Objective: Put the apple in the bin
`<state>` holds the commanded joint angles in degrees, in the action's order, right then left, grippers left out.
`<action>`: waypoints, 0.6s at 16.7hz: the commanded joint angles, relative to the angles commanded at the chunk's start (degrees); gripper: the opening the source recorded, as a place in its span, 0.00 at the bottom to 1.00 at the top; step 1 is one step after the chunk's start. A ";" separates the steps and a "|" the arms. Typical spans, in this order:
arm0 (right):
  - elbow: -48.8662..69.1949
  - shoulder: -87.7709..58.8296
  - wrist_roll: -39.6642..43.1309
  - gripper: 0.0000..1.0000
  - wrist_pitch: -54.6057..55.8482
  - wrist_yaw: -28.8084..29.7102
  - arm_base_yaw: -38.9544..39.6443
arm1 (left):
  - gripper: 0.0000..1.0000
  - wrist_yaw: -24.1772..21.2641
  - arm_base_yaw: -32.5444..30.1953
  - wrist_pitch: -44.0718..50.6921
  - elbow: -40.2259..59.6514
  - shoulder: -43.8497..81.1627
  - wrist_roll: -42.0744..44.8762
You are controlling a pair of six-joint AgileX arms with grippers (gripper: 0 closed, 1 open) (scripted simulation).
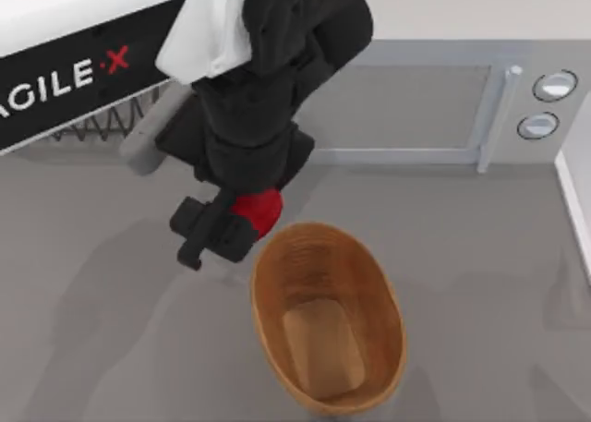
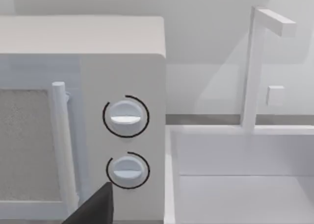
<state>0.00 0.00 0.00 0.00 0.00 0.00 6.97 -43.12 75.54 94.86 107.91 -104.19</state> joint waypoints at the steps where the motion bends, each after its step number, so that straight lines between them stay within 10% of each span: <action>1: 0.00 0.00 0.00 1.00 0.00 0.00 0.00 | 0.00 -0.35 -1.64 0.03 0.15 0.04 -4.53; 10: 0.00 0.00 0.00 1.00 0.00 0.00 0.00 | 0.00 -1.97 -11.27 0.13 1.84 -0.72 -32.13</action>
<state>0.00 0.00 0.00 0.00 0.00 0.00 5.00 -54.38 75.67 96.70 107.19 -136.31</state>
